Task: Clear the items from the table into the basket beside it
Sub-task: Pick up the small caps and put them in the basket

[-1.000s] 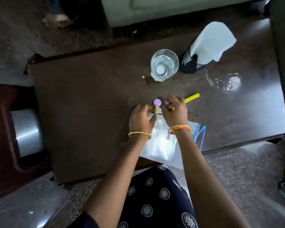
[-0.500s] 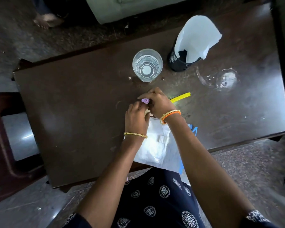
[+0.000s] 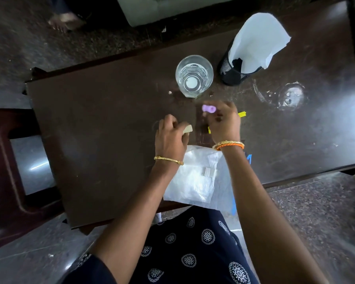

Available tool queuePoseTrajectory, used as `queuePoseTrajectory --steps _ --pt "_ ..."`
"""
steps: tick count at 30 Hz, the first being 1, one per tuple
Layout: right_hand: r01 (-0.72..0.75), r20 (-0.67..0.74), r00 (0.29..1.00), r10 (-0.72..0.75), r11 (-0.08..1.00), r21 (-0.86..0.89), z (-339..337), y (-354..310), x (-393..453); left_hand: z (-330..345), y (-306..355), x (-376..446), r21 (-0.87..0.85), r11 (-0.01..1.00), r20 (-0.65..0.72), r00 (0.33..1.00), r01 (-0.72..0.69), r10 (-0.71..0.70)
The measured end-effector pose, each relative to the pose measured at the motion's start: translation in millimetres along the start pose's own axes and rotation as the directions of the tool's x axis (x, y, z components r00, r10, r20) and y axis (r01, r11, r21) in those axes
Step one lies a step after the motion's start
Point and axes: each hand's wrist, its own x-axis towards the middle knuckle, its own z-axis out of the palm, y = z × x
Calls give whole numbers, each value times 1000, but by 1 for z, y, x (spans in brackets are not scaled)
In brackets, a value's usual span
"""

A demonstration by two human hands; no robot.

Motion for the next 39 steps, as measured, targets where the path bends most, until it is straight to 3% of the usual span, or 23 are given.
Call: queuePoseTrajectory --steps 3,6,12,18,24,29,31,34,39 --pt "-57 -151 986 63 997 47 -2 -3 -17 -11 -8 -11 -170 980 -100 988 102 -120" --pt "-139 -158 976 153 986 96 7 -11 -40 -24 -24 -25 -303 938 -169 960 166 -225" --pt "-152 55 988 145 976 156 68 -43 -91 -65 -91 -75 -418 883 -311 880 212 -358" --pt "132 275 949 -153 987 93 155 -115 -135 -129 -175 -124 -517 800 -463 688 303 -559" --pt "404 406 781 -474 880 251 223 -215 -191 -201 -225 -165 -593 758 -616 453 271 -644" --pt "572 492 576 -653 752 329 270 -278 -244 -239 -272 -207 -576 703 -653 283 418 -703" --pt "701 534 467 -705 663 263 286 -289 -259 -242 -292 -220 -615 622 -572 269 485 -775" --pt "848 568 345 -747 507 152 308 -294 -272 -239 -311 -232 -626 510 -414 303 590 -858" --pt "916 672 366 -644 379 -136 335 -296 -277 -234 -326 -231 -519 449 -338 308 727 -889"
